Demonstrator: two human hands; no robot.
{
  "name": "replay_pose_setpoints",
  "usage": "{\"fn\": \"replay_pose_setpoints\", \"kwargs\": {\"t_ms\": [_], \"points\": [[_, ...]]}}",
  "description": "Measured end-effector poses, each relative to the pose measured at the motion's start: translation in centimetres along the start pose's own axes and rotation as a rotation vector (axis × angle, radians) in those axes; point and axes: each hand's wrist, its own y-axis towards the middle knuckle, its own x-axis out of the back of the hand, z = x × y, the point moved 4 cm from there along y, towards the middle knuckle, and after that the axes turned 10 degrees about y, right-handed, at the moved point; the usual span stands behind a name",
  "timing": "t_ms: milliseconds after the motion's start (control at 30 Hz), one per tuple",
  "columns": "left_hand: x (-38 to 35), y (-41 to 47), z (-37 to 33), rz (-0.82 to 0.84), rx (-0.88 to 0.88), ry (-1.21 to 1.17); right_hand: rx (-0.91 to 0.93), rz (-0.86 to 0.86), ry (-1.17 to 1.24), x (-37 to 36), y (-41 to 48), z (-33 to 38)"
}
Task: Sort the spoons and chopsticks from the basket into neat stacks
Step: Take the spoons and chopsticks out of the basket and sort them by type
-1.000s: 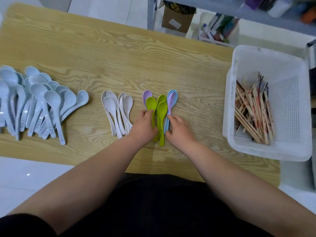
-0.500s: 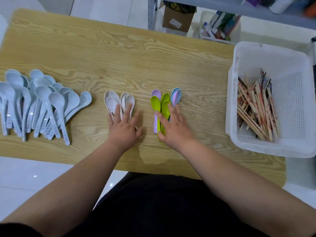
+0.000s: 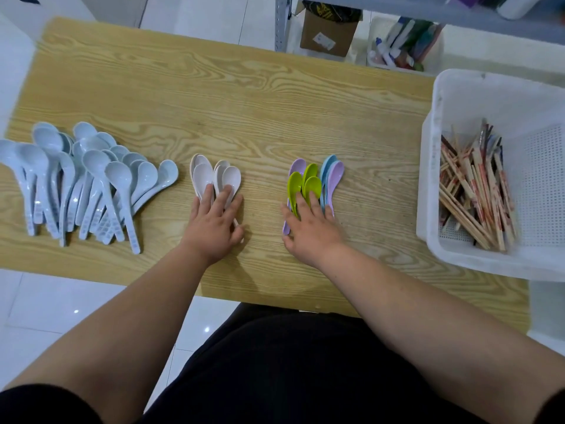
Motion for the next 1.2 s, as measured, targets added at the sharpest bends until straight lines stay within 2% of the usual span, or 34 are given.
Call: {"fn": "replay_pose_setpoints", "kwargs": {"t_ms": [100, 167, 300, 500, 700, 833, 1000, 1100, 1200], "points": [[1.2, -0.4, -1.1, -0.002, 0.012, 0.014, 0.025, -0.008, 0.037, 1.0, -1.3, -0.4], [2.1, -0.7, -2.4, -0.062, 0.008, -0.01, 0.05, -0.056, 0.082, 1.7, -2.9, -1.1], [4.0, -1.2, -6.7, -0.212, -0.161, -0.158, 0.047, -0.085, 0.179, 2.9, -6.9, -3.5], [7.2, -2.2, -15.0, -0.091, -0.241, -0.383, -0.02, -0.143, 0.294, 5.7, -13.1, -7.9], [10.9, -1.6, -23.2, -0.132, -0.411, -0.391, -0.026, -0.295, 0.374, 8.3, -18.7, -14.4], [12.6, -0.6, -29.6, -0.153, -0.41, -0.471, -0.012, -0.372, 0.402, 9.5, -21.6, -20.8], [13.2, 0.9, -37.7, -0.132, -0.323, -0.484, 0.004, -0.409, 0.347, 9.9, -24.0, -29.7], [12.5, 2.0, -41.5, -0.089, -0.296, -0.418, 0.118, -0.447, 0.262, 9.7, -24.3, -33.7], [11.6, 3.4, -43.9, 0.018, -0.177, -0.414, 0.234, -0.478, 0.161, 10.0, -23.7, -36.5]]}}
